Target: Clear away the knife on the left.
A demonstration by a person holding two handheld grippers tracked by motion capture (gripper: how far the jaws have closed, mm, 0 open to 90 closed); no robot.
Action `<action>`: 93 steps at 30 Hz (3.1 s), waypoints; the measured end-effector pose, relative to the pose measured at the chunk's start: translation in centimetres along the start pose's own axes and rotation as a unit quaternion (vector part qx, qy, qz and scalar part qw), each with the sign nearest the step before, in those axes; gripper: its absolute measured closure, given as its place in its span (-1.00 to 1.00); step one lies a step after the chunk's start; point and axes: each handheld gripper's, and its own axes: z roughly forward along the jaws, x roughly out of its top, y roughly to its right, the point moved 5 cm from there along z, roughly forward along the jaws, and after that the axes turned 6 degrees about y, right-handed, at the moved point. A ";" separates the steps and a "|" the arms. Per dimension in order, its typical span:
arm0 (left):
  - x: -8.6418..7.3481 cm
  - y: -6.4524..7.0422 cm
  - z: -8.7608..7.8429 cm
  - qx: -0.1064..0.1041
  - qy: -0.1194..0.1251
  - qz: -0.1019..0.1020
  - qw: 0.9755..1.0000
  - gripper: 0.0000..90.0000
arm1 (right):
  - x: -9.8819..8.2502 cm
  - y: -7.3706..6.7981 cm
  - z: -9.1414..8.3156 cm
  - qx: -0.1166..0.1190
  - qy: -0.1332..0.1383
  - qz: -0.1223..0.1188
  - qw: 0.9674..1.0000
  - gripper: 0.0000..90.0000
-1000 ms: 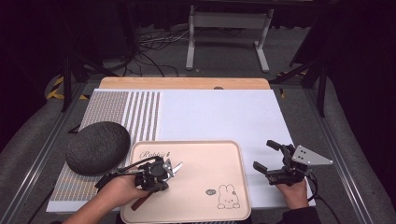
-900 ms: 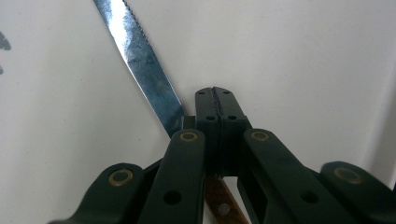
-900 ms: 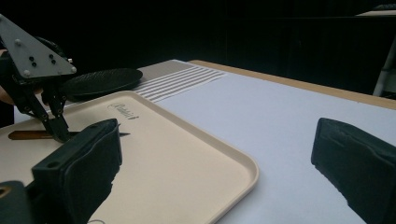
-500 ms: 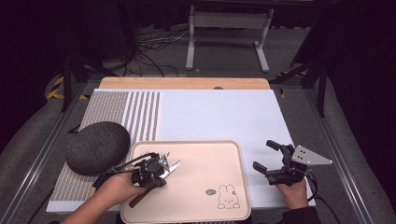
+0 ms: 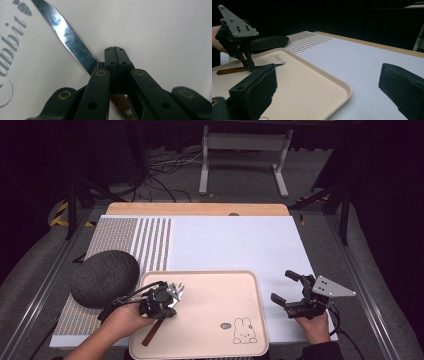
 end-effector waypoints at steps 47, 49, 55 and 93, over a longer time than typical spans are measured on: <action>-4.4 -0.2 -2.1 0.002 -0.012 -0.024 1.000 0.99 | -0.2 -0.2 0.3 0.003 -0.008 0.002 1.000 -0.94; -4.5 -0.2 -2.1 0.002 -0.014 -0.025 1.000 0.99 | -0.2 -0.2 0.3 0.002 -0.008 0.004 1.000 -0.94; -4.7 -0.3 -2.2 0.002 -0.010 -0.029 1.000 0.99 | -0.3 -0.2 0.3 0.003 -0.009 0.004 1.000 -0.94; -6.6 -2.8 -10.4 0.015 0.330 -0.064 0.942 -0.80 | -0.3 -0.3 0.1 0.001 -0.005 0.008 1.000 -0.94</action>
